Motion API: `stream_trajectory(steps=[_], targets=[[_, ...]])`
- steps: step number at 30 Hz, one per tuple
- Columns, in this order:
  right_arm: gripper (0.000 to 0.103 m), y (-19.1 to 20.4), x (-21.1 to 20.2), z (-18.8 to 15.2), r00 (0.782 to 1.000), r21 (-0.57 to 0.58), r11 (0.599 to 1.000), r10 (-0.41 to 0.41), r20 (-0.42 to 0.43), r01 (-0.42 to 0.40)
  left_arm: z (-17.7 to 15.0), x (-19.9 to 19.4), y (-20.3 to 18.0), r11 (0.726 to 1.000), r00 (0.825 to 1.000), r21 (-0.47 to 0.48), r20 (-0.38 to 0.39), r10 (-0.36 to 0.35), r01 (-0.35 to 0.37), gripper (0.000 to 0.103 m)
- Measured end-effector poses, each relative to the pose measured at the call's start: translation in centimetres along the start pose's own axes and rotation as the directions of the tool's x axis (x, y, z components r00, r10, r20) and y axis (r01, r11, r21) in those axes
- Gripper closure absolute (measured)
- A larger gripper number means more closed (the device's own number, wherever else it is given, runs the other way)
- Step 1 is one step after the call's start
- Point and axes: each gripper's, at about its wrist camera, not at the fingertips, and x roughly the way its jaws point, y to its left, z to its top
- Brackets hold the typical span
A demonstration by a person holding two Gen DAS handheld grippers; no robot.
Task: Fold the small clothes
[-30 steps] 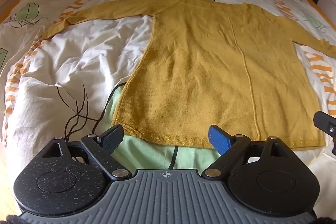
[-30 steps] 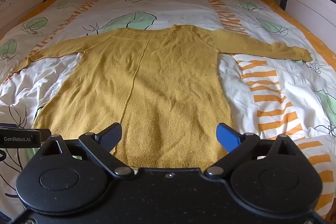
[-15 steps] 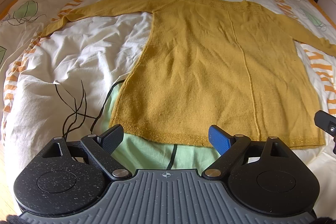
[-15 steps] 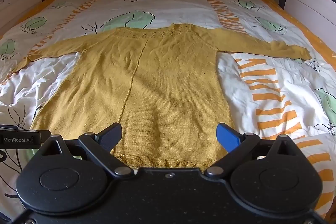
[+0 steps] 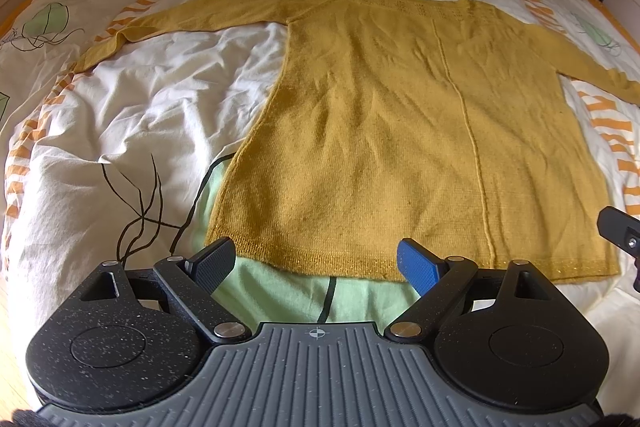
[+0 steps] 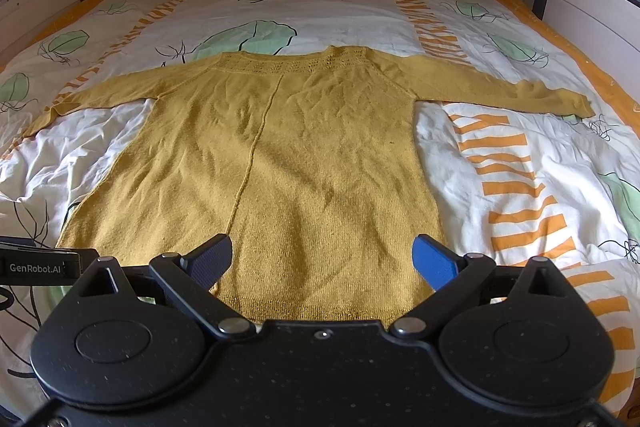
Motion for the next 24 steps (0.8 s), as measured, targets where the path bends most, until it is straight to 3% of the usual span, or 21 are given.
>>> stream_trajectory(steps=[24], targets=[[0.005, 0.33, 0.96, 0.17, 1.000, -0.005, 1.000, 0.013, -0.026, -0.013, 0.62, 0.82, -0.18, 1.000, 1.000, 0.008, -0.028, -0.004, 0.004, 0.015]])
